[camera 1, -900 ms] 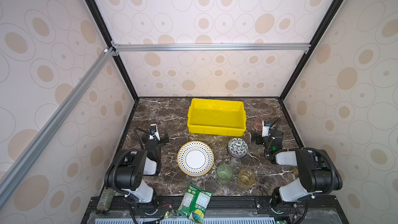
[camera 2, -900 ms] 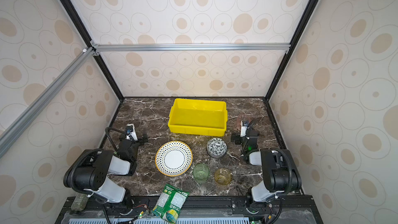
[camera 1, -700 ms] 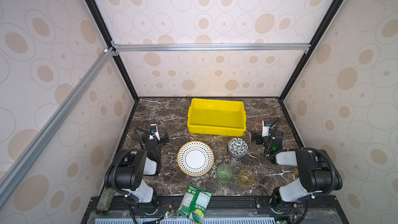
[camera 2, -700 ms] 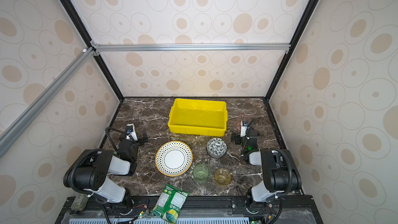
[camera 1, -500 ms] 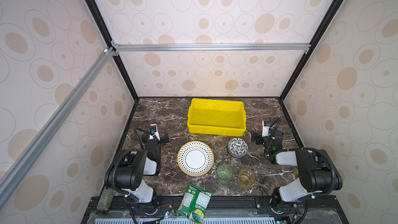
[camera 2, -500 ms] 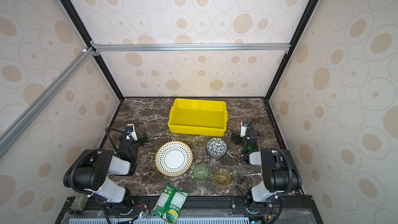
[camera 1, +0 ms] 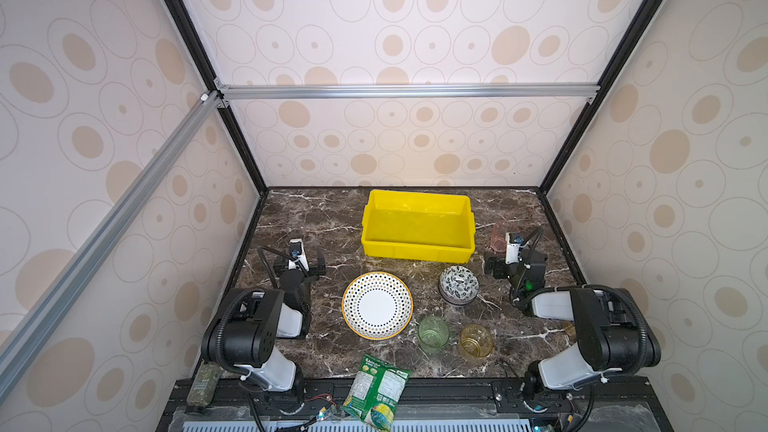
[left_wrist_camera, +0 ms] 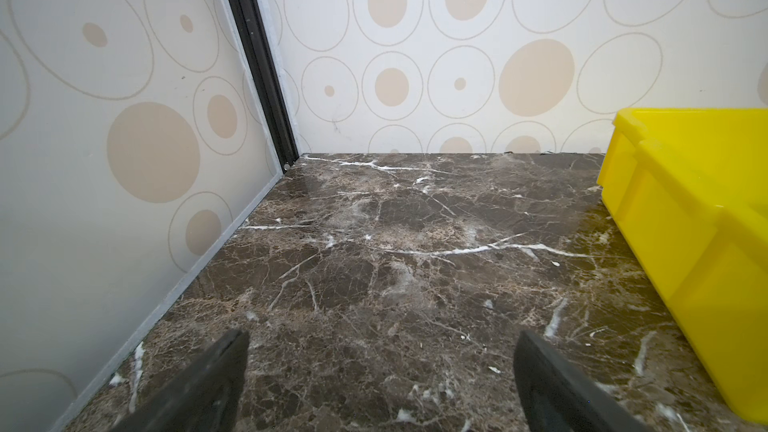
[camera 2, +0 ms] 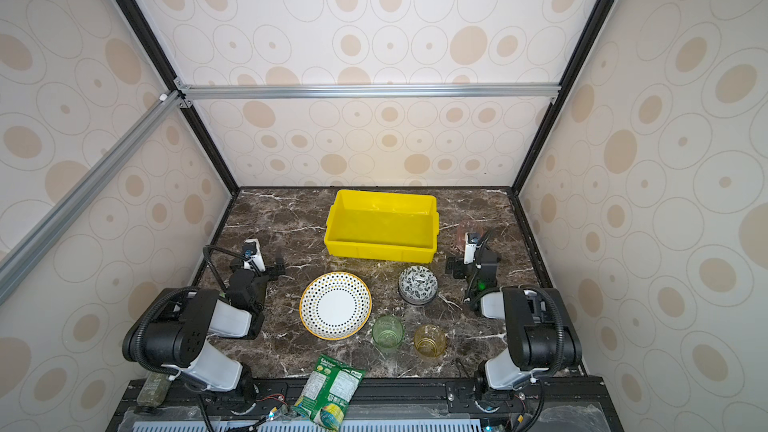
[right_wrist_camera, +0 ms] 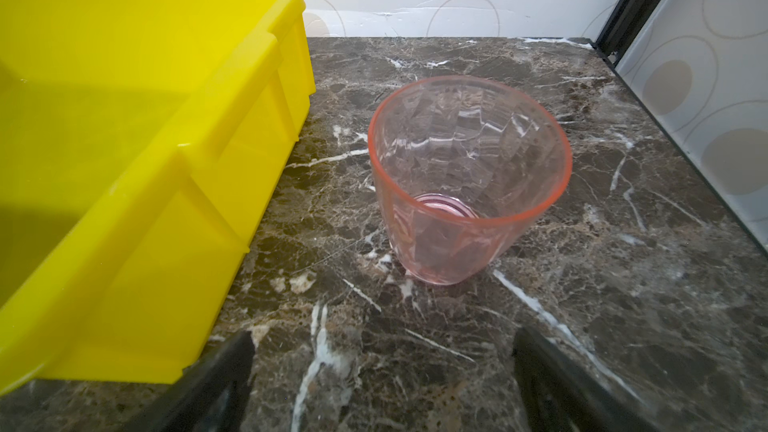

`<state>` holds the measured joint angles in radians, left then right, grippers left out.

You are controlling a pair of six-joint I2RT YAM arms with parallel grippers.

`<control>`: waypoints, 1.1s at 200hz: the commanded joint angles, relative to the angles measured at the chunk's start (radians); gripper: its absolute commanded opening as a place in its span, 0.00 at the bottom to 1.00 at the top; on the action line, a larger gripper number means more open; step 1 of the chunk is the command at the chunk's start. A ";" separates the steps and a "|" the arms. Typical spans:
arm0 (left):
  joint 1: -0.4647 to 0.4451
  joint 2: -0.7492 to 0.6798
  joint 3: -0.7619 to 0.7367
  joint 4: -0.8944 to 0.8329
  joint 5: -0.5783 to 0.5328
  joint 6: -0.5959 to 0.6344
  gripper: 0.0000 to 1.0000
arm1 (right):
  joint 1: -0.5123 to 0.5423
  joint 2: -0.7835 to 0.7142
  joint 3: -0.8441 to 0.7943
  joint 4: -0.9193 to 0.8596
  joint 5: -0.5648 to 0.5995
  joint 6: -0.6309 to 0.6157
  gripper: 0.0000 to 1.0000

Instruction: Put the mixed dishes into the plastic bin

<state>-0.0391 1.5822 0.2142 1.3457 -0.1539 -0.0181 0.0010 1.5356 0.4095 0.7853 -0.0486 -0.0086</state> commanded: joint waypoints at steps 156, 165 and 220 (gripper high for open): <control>0.005 -0.017 0.011 -0.002 0.037 0.004 0.99 | 0.012 -0.002 0.012 0.006 0.007 -0.013 1.00; 0.004 -0.038 0.017 -0.030 0.038 0.005 0.99 | 0.011 -0.003 0.012 0.011 0.011 -0.011 1.00; 0.003 -0.209 0.130 -0.411 -0.007 -0.060 0.99 | 0.011 -0.146 0.079 -0.240 0.057 0.024 1.00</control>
<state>-0.0391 1.4303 0.2646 1.1397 -0.1429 -0.0341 0.0010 1.4628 0.4366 0.6697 -0.0204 -0.0036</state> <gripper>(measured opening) 0.994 0.999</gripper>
